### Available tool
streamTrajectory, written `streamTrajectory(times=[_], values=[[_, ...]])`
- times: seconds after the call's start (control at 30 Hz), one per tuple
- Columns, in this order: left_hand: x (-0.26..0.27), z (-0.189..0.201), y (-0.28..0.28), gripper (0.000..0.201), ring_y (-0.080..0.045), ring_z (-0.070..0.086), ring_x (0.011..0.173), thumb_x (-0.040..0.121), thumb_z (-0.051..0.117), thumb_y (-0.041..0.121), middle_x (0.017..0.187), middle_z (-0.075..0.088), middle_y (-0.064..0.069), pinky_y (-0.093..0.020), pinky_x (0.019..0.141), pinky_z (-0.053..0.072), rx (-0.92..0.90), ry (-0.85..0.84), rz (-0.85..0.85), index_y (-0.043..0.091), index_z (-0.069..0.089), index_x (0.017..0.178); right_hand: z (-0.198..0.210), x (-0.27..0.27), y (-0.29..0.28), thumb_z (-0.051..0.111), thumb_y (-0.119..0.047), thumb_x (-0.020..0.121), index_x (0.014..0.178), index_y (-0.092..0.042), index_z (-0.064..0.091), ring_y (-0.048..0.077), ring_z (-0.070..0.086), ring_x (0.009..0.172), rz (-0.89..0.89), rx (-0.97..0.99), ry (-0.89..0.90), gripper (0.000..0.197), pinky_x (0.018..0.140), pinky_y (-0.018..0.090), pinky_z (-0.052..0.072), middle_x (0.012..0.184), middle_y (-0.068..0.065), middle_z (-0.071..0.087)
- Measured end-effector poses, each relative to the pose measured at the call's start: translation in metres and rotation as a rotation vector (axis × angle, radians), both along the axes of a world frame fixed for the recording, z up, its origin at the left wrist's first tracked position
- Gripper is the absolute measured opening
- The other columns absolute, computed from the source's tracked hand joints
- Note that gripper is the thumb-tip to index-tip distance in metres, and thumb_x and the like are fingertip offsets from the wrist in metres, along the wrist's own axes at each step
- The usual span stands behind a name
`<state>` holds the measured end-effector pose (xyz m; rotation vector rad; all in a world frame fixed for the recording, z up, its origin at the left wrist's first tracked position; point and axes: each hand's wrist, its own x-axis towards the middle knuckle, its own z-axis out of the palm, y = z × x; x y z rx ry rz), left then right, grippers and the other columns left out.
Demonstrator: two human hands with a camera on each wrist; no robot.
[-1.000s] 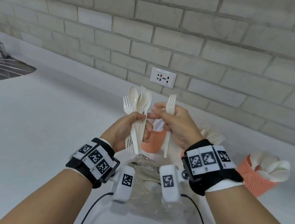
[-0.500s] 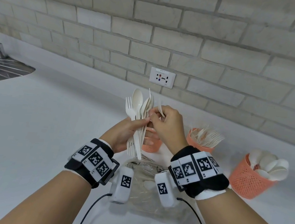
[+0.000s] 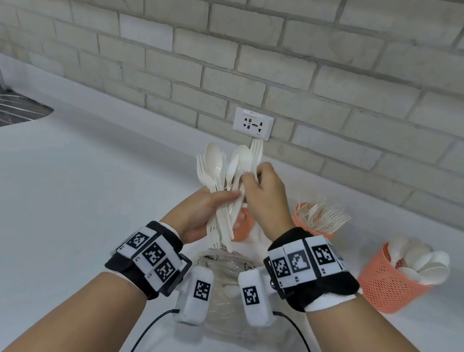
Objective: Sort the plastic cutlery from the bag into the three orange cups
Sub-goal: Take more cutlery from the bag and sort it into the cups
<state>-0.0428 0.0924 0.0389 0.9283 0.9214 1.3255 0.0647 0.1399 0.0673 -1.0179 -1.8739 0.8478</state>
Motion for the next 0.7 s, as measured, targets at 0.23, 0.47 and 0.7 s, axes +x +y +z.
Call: streamTrajectory(times=[0.23, 0.47, 0.7], values=[[0.002, -0.002, 0.009, 0.020, -0.012, 0.052, 0.048, 0.098, 0.044, 0.013, 0.058, 0.051, -0.003, -0.025, 0.050, 0.052, -0.045, 0.072, 0.167, 0.009, 0.050, 0.079, 0.015, 0.007, 0.006, 0.041, -0.019, 0.098, 0.104, -0.010, 0.043, 0.007, 0.048, 0.057, -0.021, 0.199, 0.174, 0.011, 0.057, 0.028, 0.043, 0.067, -0.007, 0.046], [0.013, 0.000, 0.008, 0.025, -0.007, 0.039, 0.041, 0.094, 0.038, -0.001, 0.055, 0.043, 0.001, -0.017, 0.038, 0.034, 0.093, 0.453, 0.219, 0.017, 0.050, 0.082, -0.001, -0.004, -0.013, 0.072, -0.026, 0.079, 0.072, -0.011, 0.060, 0.005, 0.055, 0.051, 0.122, 0.167, -0.130, 0.020, 0.048, 0.012, 0.042, 0.060, -0.003, 0.057], [0.013, -0.003, 0.005, 0.039, -0.005, 0.051, 0.061, 0.083, 0.058, -0.005, 0.078, 0.055, 0.003, -0.018, 0.054, 0.042, 0.085, 0.450, 0.189, 0.011, 0.046, 0.116, -0.004, -0.006, -0.004, 0.047, -0.011, 0.091, 0.076, -0.010, 0.048, 0.022, 0.047, 0.063, -0.006, 0.287, -0.115, 0.015, 0.057, 0.030, 0.034, 0.062, 0.000, 0.046]])
